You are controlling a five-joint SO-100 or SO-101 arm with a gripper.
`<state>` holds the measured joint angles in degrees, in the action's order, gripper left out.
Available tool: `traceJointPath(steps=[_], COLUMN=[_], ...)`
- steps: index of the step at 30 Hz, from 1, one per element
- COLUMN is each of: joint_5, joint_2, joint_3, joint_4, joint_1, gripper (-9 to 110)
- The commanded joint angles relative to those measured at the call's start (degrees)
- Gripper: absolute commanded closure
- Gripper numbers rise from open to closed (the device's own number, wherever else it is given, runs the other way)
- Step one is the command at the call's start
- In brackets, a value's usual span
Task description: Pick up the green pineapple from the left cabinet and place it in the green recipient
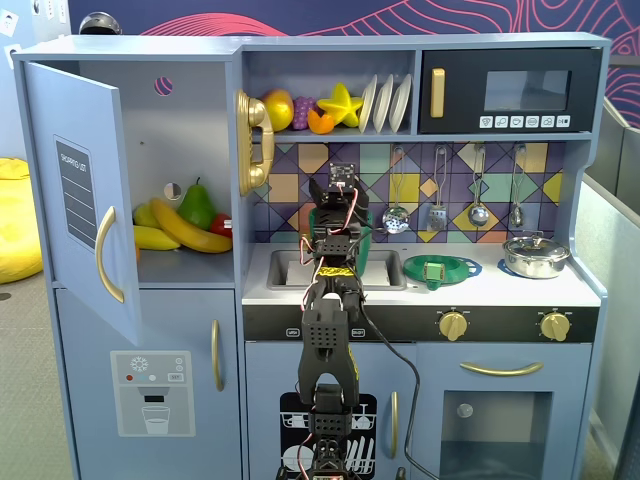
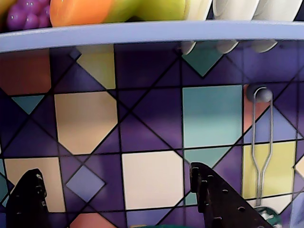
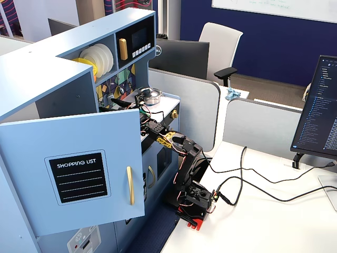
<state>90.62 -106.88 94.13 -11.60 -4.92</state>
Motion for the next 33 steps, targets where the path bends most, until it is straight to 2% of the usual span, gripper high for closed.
traceJointPath(steps=[1, 4, 9, 12, 15, 19, 26, 33], joint_5=[0.35, 1.76, 3.16, 6.42, 4.92, 6.94, 2.81, -5.1], joint_2=[-7.21, -16.96, -42.54, -55.9, -63.63, -66.62, -70.14, -75.15], joint_3=[-0.44, 4.75, 23.91, 36.04, 47.11, 61.52, 77.52, 77.52], joint_4=[2.99, 11.16, 36.74, 54.49, 65.57, 65.83, 64.69, 82.18], joint_1=[-0.62, 0.09, 0.0, -0.35, -1.14, -2.46, 2.29, 4.13], gripper=[69, 71, 72, 77, 80, 80, 87, 86])
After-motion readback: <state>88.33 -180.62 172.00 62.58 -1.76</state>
